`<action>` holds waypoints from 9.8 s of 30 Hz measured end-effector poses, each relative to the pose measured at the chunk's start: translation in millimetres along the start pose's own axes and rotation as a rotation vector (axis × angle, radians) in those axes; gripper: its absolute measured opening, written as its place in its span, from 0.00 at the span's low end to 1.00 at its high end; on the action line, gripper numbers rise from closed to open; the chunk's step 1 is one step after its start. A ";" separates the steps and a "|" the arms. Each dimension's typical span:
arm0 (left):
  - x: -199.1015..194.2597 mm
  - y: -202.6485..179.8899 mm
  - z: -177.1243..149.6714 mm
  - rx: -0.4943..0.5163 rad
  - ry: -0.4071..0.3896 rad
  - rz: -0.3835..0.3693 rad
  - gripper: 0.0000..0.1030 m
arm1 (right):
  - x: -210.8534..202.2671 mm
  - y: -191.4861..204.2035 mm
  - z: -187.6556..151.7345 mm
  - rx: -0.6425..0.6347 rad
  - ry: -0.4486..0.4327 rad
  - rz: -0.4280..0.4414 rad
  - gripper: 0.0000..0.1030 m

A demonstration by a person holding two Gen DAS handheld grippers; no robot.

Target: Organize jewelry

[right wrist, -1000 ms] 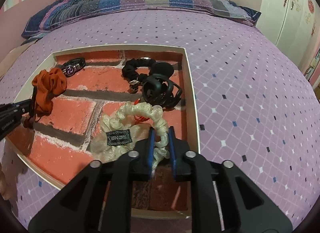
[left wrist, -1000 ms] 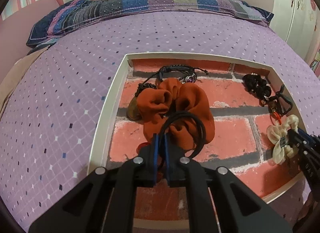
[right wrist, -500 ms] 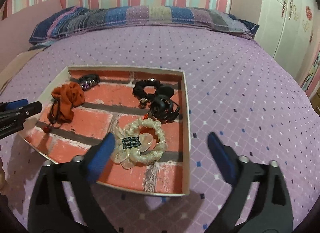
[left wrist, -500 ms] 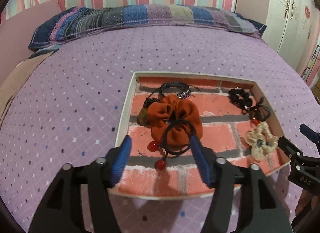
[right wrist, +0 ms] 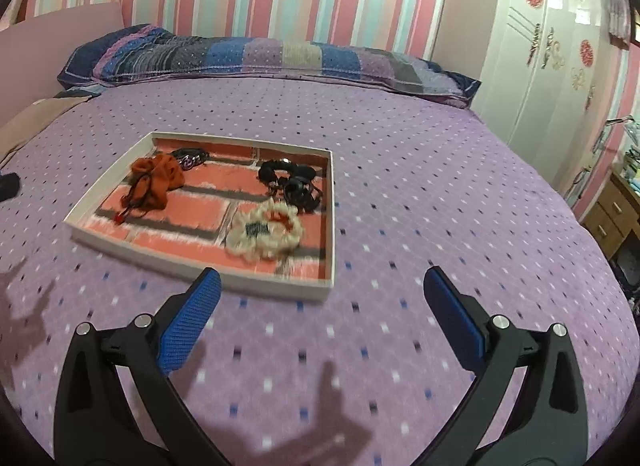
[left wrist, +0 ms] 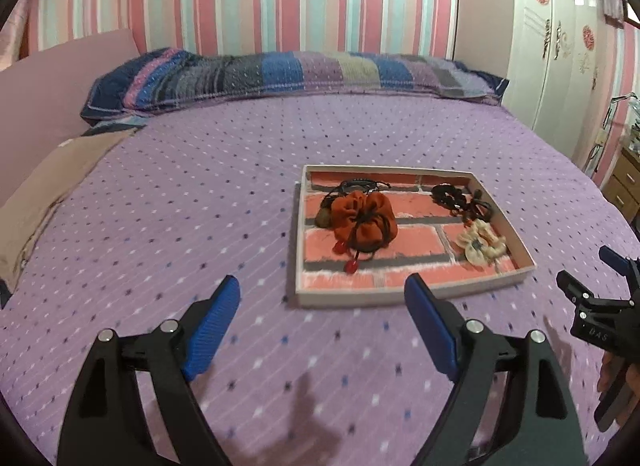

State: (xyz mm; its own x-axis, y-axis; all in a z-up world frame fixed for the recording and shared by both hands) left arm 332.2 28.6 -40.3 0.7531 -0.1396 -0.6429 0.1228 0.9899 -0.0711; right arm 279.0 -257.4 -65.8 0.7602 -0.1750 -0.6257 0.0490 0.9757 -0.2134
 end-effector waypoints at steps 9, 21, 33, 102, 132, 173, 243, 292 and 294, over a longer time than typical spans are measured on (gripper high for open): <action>-82.1 23.4 -58.9 -0.037 -0.039 -0.012 0.84 | -69.6 10.3 -61.0 0.103 -0.050 0.119 0.96; -130.9 62.5 -126.0 -0.051 -0.051 0.084 0.96 | -124.4 45.9 -103.0 0.074 -0.065 0.113 0.96; -106.4 110.0 -170.0 -0.050 0.024 0.125 0.96 | -100.3 76.8 -138.7 0.073 -0.001 0.046 0.96; -54.4 74.7 -194.5 0.072 0.148 0.024 0.10 | -72.8 124.3 -139.6 0.035 0.052 0.226 0.19; 32.7 -36.1 0.4 0.017 -0.019 -0.010 0.09 | -22.0 28.9 46.2 0.145 -0.109 0.236 0.19; 152.3 -15.3 -4.5 -0.001 0.114 0.017 0.62 | 131.3 20.1 28.4 0.145 0.129 0.177 0.60; -127.4 -20.5 -93.4 -0.053 -0.093 0.087 0.96 | -161.8 18.3 -42.5 0.103 -0.118 0.110 0.96; -128.8 -30.2 -90.9 -0.027 -0.102 0.084 0.96 | -166.4 14.3 -37.5 0.120 -0.135 0.105 0.96; -128.8 -30.1 -90.9 -0.026 -0.101 0.084 0.96 | -166.4 14.3 -37.4 0.119 -0.136 0.104 0.96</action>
State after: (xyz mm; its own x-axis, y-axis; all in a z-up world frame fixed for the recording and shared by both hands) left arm 172.7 19.1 -24.7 0.8215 -0.0564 -0.5675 0.0403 0.9983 -0.0409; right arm 128.9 -219.3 7.2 0.8454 -0.0609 -0.5306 0.0354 0.9977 -0.0580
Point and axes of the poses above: each gripper's, at about its wrist camera, not at the fingertips, and x roughly the way its jaws point, y to its left, z to its top, the point moved 8 cm from there along x, roughly the way its jaws point, and after that the axes turned 5 degrees about -x, right-handed, at the moved point
